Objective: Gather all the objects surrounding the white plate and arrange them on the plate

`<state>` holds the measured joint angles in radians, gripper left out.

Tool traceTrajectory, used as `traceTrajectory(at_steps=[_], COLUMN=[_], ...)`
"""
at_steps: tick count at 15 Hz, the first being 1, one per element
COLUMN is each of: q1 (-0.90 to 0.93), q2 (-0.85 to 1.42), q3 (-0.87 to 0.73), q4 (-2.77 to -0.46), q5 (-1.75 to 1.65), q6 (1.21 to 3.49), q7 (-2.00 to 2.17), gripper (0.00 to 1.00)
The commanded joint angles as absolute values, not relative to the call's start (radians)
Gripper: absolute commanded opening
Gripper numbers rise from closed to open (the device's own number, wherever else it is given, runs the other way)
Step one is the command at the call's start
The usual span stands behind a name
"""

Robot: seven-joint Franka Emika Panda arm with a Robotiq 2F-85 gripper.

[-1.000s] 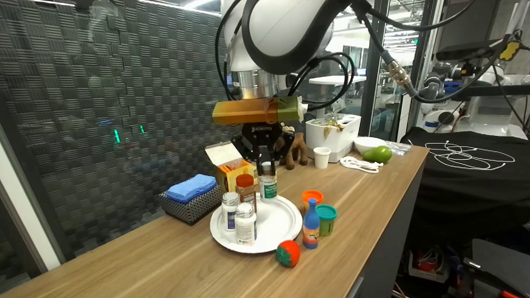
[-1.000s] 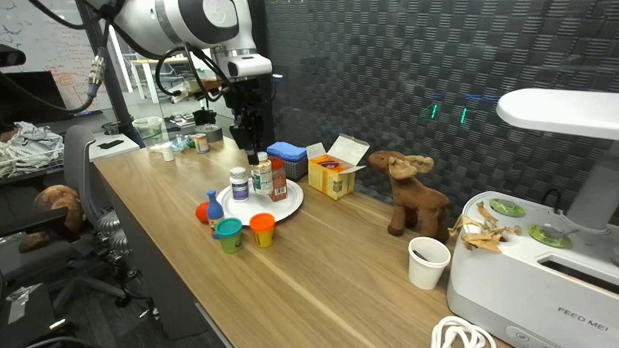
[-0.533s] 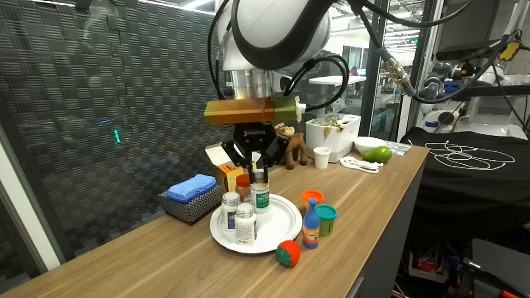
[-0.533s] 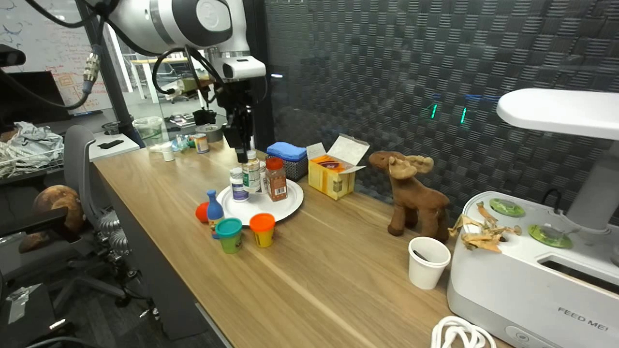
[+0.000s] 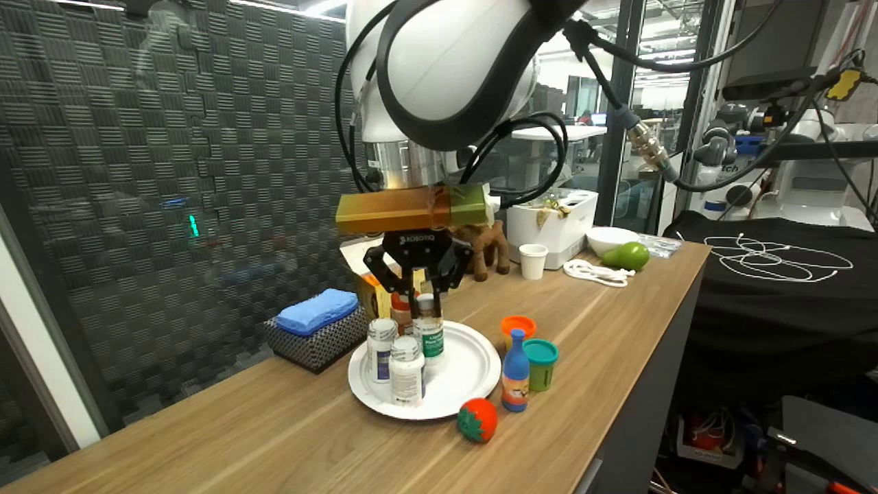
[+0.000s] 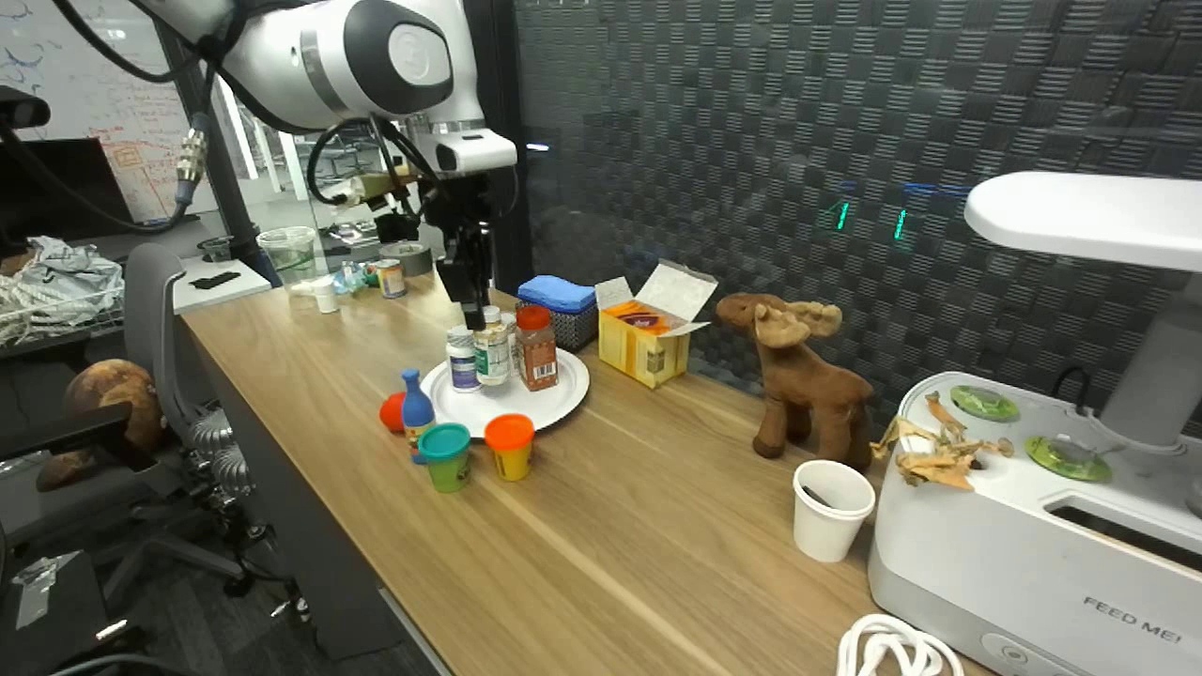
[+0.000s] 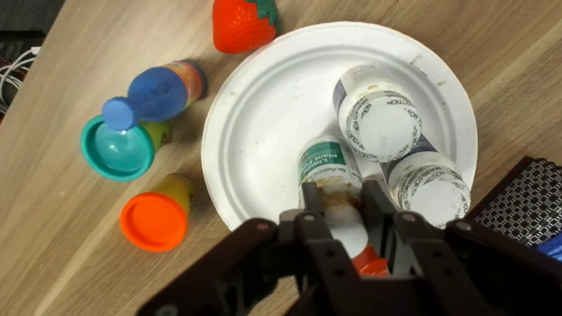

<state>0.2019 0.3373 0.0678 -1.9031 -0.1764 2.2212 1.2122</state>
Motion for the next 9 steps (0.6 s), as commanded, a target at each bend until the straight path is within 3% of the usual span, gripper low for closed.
traceTrajectory(at_steps=[1, 9], q1=[0.224, 0.212], q2=[0.361, 0.389], q3=[0.043, 0.043], q4=[-1.871, -1.854], q5=[-0.210, -0.175], q6=[2.259, 2.301], q7=[1.222, 1.182], gripper=[0.07, 0.07])
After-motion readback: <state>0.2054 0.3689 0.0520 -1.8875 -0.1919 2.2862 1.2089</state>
